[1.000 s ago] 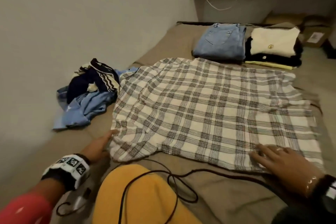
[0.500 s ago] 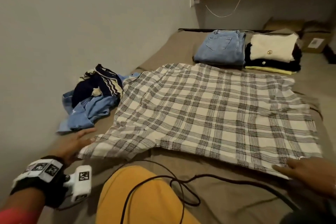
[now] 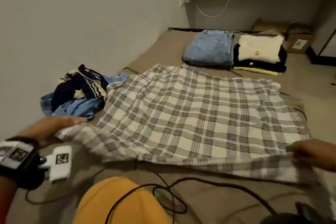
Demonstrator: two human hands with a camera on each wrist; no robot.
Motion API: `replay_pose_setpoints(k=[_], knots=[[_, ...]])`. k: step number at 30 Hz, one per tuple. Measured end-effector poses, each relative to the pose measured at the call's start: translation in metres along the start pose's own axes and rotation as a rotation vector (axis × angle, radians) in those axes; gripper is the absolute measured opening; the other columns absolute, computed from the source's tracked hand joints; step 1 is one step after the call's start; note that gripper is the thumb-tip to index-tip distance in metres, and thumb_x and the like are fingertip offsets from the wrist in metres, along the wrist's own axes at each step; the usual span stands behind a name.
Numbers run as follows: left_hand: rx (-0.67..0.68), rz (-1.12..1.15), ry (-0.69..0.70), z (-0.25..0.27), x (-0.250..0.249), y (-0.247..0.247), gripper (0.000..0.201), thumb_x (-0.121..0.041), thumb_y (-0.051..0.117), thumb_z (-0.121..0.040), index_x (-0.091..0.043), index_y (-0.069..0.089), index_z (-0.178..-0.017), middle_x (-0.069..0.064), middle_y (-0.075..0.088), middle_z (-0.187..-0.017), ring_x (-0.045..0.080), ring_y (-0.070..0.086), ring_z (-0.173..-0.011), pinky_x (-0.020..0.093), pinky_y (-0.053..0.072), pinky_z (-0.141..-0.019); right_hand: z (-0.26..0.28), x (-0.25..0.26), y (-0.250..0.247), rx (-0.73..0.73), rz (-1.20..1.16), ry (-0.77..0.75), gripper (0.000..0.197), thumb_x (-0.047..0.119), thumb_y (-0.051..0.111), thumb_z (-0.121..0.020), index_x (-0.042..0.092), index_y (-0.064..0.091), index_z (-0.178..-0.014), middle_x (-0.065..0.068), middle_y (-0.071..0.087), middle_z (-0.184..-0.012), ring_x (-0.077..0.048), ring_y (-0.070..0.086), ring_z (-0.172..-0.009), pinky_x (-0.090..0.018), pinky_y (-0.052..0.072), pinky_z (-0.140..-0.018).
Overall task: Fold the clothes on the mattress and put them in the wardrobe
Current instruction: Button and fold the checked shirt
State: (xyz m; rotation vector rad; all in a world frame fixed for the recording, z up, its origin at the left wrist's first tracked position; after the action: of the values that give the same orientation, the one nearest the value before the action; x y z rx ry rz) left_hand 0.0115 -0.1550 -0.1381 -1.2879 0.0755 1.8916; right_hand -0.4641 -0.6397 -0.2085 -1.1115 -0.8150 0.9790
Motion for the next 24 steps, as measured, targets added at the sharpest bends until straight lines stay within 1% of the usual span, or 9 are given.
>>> replay_pose_setpoints(k=[2, 5, 7, 10, 12, 14, 17, 20, 24], knots=[[-0.033, 0.120, 0.030, -0.026, -0.040, 0.007, 0.023, -0.016, 0.046, -0.091, -0.015, 0.064, -0.104, 0.009, 0.065, -0.102, 0.024, 0.064, -0.087, 0.039, 0.052, -0.078, -0.017, -0.008, -0.024, 0.040, -0.013, 0.067, 0.018, 0.047, 0.053, -0.084, 0.037, 0.062, -0.096, 0.026, 0.061, -0.081, 0.007, 0.056, -0.078, -0.019, 0.043, -0.077], [-0.030, 0.229, 0.046, -0.064, -0.090, 0.028, 0.019, -0.016, 0.049, -0.091, -0.010, 0.066, -0.095, 0.009, 0.072, -0.084, 0.018, 0.070, -0.065, 0.032, 0.058, -0.055, -0.043, -0.035, -0.044, 0.069, 0.050, 0.259, 0.024, 0.029, 0.052, -0.093, 0.010, 0.060, -0.105, -0.007, 0.063, -0.109, -0.017, 0.056, -0.097, -0.027, 0.038, -0.078], [-0.041, 0.259, 0.056, -0.087, -0.106, 0.044, 0.020, -0.015, 0.051, -0.090, -0.009, 0.069, -0.086, 0.007, 0.072, -0.072, 0.018, 0.068, -0.059, 0.031, 0.058, -0.057, -0.059, -0.045, -0.039, 0.077, 0.073, 0.302, 0.013, 0.025, 0.052, -0.093, 0.013, 0.053, -0.089, -0.010, 0.062, -0.100, -0.017, 0.051, -0.088, -0.025, 0.029, -0.066], [-0.102, 0.056, 0.250, -0.129, -0.122, 0.059, 0.016, -0.019, 0.069, -0.082, -0.013, 0.067, -0.097, 0.011, 0.066, -0.095, 0.028, 0.064, -0.075, 0.036, 0.051, -0.079, -0.073, -0.052, -0.024, 0.139, -0.024, 0.413, 0.022, 0.026, 0.054, -0.092, 0.018, 0.048, -0.073, 0.000, 0.053, -0.079, -0.017, 0.048, -0.090, -0.023, 0.026, -0.067], [-0.052, -0.111, 0.358, -0.144, -0.120, 0.083, 0.046, -0.017, 0.079, -0.073, -0.005, 0.059, -0.113, 0.013, 0.060, -0.099, 0.027, 0.059, -0.086, 0.036, 0.049, -0.080, -0.075, -0.052, -0.014, 0.143, -0.060, 0.462, 0.016, 0.032, 0.055, -0.092, 0.017, 0.055, -0.098, -0.003, 0.058, -0.102, -0.022, 0.053, -0.103, -0.025, 0.036, -0.078], [-0.075, -0.194, 0.382, -0.134, -0.108, 0.109, 0.043, -0.017, 0.068, -0.084, -0.006, 0.052, -0.123, 0.008, 0.057, -0.101, 0.019, 0.052, -0.093, 0.026, 0.047, -0.076, -0.069, -0.055, -0.009, 0.051, -0.040, 0.557, 0.039, 0.037, 0.059, -0.088, 0.017, 0.051, -0.121, -0.010, 0.054, -0.117, -0.028, 0.053, -0.109, -0.031, 0.042, -0.087], [0.039, -0.536, 0.480, -0.117, -0.074, 0.139, 0.048, -0.042, 0.076, -0.066, -0.013, 0.059, -0.101, 0.010, 0.062, -0.097, 0.020, 0.056, -0.088, 0.025, 0.046, -0.072, -0.058, -0.016, -0.021, -0.210, 0.122, 0.293, 0.042, 0.048, 0.067, -0.076, 0.020, 0.062, -0.106, -0.006, 0.061, -0.099, -0.024, 0.060, -0.083, -0.035, 0.048, -0.067], [0.099, -1.026, 0.524, -0.118, -0.031, 0.138, 0.062, -0.065, 0.067, -0.047, -0.027, 0.056, -0.095, 0.006, 0.056, -0.096, 0.020, 0.051, -0.084, 0.029, 0.038, -0.070, -0.042, 0.029, -0.004, -0.100, 0.272, 0.055, 0.051, 0.067, 0.051, -0.054, 0.025, 0.060, -0.084, -0.001, 0.058, -0.069, -0.015, 0.057, -0.048, -0.026, 0.042, -0.040], [0.000, -1.240, 0.592, -0.127, -0.006, 0.134, 0.063, -0.015, 0.083, -0.047, -0.031, 0.044, -0.093, 0.011, 0.058, -0.100, 0.033, 0.057, -0.087, 0.042, 0.047, -0.071, -0.032, 0.043, 0.018, 0.186, 0.375, 0.055, 0.067, 0.053, 0.071, -0.035, 0.027, 0.047, -0.092, 0.003, 0.057, -0.066, -0.016, 0.056, -0.047, -0.032, 0.044, -0.041]])
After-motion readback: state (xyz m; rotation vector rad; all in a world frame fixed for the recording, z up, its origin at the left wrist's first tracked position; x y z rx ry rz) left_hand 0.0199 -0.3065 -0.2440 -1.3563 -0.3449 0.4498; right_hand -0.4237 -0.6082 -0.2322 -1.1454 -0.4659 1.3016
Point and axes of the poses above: each hand's wrist, its own z-axis away from the middle knuckle, its own y-axis out of the palm, x = y × z, the point moved 7 cm from there along -z, towards the middle knuckle
